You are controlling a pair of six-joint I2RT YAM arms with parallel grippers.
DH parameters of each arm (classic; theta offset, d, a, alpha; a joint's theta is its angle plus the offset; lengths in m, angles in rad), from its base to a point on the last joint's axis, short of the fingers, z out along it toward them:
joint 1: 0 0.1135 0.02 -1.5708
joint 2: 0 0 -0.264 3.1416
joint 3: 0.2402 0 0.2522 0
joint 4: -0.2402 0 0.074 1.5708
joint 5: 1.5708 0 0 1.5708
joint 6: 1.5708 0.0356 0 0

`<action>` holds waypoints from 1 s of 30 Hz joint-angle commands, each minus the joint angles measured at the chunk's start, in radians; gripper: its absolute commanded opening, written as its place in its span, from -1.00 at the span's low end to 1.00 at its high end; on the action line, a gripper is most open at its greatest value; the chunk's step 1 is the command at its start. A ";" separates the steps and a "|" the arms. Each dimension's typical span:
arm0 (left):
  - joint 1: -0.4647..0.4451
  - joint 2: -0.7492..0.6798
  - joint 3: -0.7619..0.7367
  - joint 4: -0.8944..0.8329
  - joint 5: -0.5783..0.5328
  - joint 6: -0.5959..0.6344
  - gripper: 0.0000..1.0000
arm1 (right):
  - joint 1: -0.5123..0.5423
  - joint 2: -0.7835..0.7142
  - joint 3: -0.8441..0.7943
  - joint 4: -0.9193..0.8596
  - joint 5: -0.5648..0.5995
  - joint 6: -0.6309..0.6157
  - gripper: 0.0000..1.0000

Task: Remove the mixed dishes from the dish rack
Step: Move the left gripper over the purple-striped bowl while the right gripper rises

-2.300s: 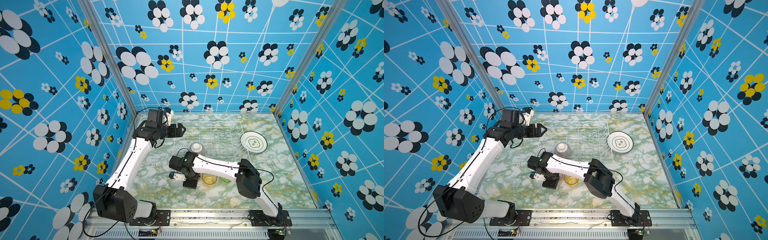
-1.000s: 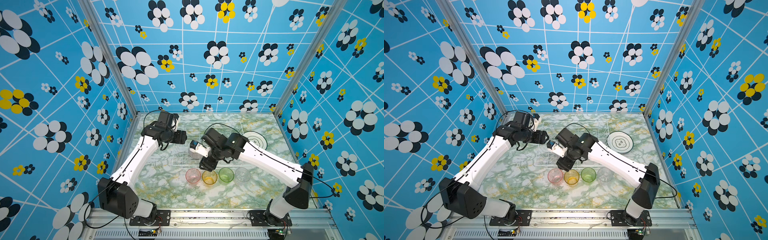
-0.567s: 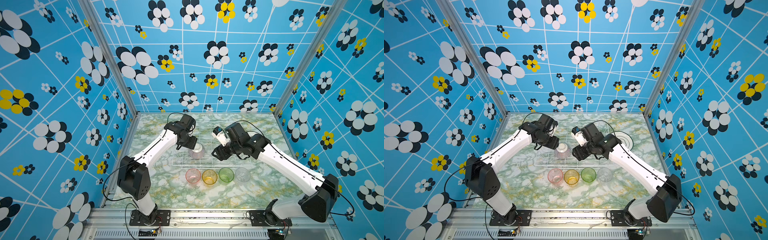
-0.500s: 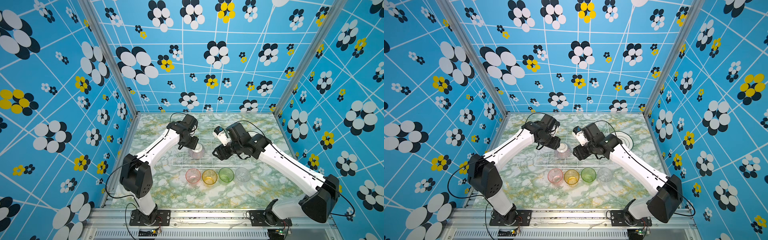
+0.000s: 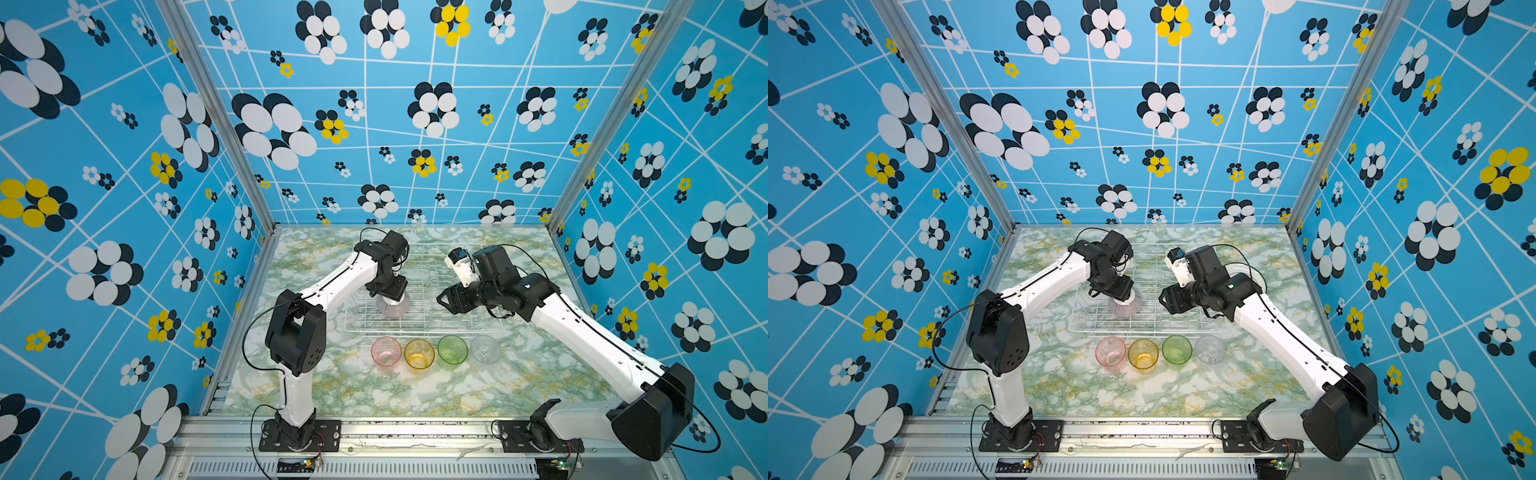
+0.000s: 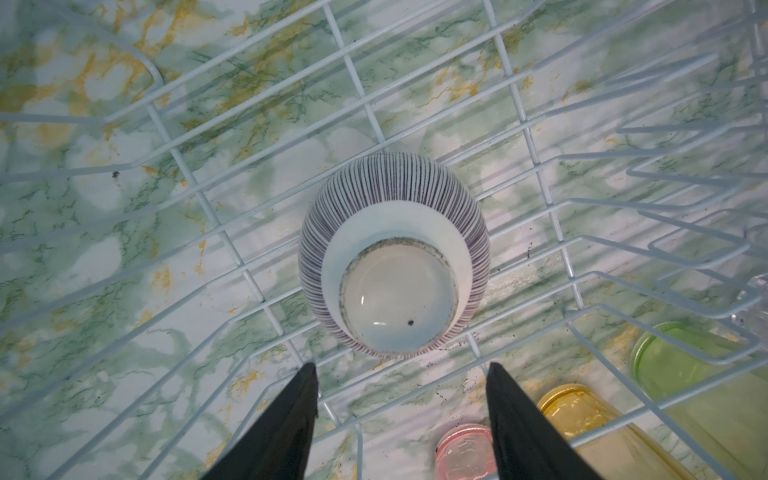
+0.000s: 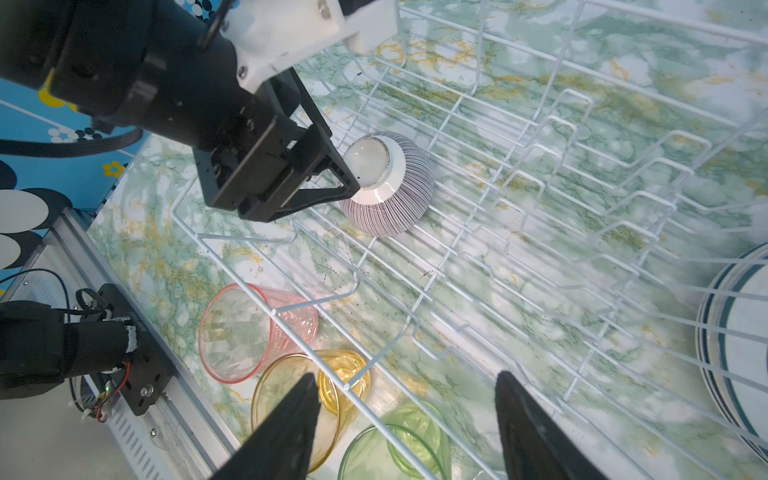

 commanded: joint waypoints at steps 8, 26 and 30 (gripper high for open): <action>-0.004 0.068 0.070 -0.044 0.003 0.014 0.31 | -0.023 -0.024 -0.022 0.032 -0.031 0.007 0.39; -0.004 0.133 0.116 -0.071 -0.028 0.034 0.29 | -0.040 -0.026 -0.042 0.052 -0.040 0.013 0.40; -0.004 0.135 0.118 -0.073 -0.035 0.036 0.28 | -0.042 -0.021 -0.046 0.059 -0.044 0.015 0.40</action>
